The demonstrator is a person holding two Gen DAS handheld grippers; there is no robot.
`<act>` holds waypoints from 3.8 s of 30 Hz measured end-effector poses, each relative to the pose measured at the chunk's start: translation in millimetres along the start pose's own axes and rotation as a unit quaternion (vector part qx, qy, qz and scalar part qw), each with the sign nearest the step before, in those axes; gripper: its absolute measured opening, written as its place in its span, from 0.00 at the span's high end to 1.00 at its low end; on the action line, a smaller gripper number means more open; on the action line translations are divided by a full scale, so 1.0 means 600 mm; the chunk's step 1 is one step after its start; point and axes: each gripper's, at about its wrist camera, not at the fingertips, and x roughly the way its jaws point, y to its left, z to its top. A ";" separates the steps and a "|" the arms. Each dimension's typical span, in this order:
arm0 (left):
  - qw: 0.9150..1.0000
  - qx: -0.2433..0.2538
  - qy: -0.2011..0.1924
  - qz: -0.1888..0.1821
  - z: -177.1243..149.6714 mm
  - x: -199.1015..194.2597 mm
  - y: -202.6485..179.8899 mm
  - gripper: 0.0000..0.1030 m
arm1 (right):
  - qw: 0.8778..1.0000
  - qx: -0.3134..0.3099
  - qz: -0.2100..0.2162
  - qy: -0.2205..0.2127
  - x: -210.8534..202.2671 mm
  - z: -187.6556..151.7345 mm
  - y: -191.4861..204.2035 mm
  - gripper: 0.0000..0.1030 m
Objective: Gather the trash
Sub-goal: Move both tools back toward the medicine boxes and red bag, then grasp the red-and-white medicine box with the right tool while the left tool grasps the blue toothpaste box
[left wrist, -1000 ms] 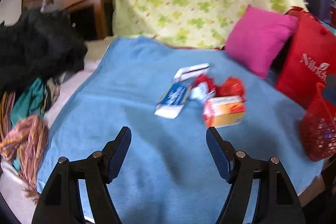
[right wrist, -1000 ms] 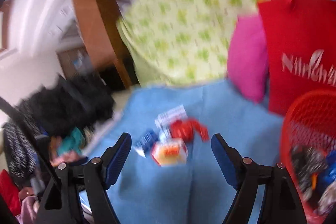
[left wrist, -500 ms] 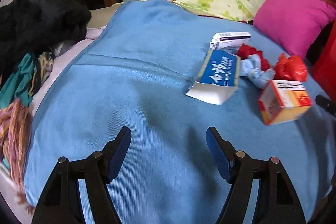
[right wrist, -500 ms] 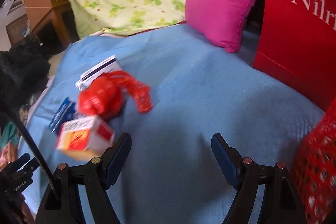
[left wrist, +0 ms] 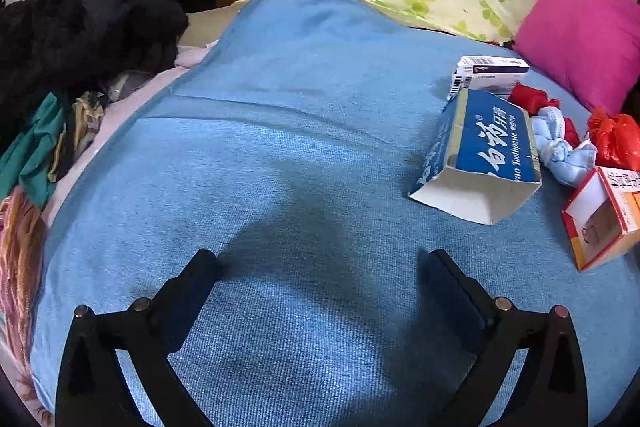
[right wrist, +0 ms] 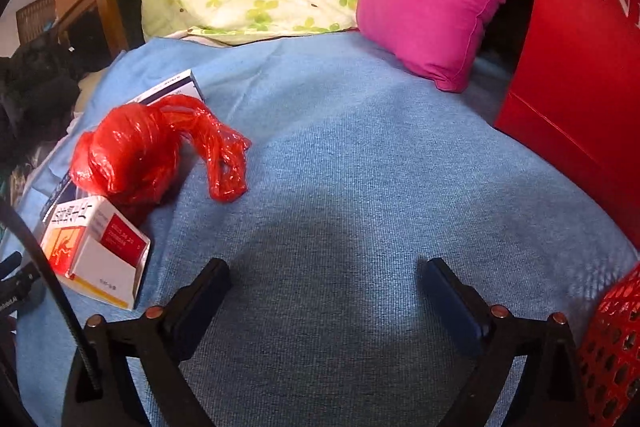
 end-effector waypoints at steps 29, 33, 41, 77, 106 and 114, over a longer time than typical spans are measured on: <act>0.999 -0.022 0.033 -0.014 0.008 0.006 0.006 0.00 | 0.999 -0.018 -0.014 0.026 -0.014 -0.015 0.018 0.00; 0.999 -0.026 0.045 -0.006 0.011 0.005 0.003 0.00 | 0.999 -0.017 -0.013 0.032 -0.013 -0.013 0.018 0.00; 0.998 -0.022 0.065 -0.012 0.021 0.004 0.006 0.00 | 0.999 -0.019 -0.009 0.040 -0.010 -0.009 0.018 0.00; 0.998 0.050 -0.013 -0.042 0.073 -0.086 -0.029 0.00 | 0.943 0.103 0.315 0.039 -0.009 0.062 0.094 0.03; 0.999 -0.006 0.002 -0.044 0.088 -0.077 0.044 0.00 | 0.941 -0.228 0.245 0.043 -0.079 -0.014 0.273 0.23; 0.995 -0.016 0.002 -0.095 0.106 -0.074 0.015 0.00 | 0.947 -0.230 0.220 0.031 -0.101 -0.039 0.241 0.43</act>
